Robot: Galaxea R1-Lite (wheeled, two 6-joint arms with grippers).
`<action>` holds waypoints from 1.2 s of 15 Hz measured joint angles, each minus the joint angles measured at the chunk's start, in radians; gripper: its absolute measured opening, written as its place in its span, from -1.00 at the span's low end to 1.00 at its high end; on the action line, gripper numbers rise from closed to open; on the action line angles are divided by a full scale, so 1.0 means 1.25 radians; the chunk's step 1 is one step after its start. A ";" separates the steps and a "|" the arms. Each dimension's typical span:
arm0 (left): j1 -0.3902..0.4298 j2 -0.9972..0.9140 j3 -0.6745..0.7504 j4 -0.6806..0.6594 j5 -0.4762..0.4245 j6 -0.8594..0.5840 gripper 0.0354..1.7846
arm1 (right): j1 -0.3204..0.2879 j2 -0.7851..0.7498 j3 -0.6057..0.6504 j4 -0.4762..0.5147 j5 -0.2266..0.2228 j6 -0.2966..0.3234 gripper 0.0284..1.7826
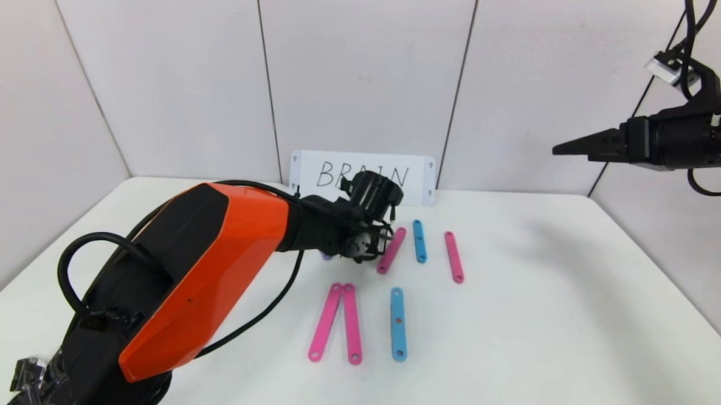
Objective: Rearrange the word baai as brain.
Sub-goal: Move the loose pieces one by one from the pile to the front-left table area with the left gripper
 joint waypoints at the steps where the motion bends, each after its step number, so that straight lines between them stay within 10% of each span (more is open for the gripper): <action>1: 0.000 -0.004 0.000 0.001 0.003 0.002 -0.70 | 0.000 0.000 0.000 0.000 0.000 0.000 0.95; 18: 0.005 -0.056 0.002 0.003 0.009 0.013 -0.70 | -0.001 -0.001 0.000 -0.001 0.001 0.000 0.95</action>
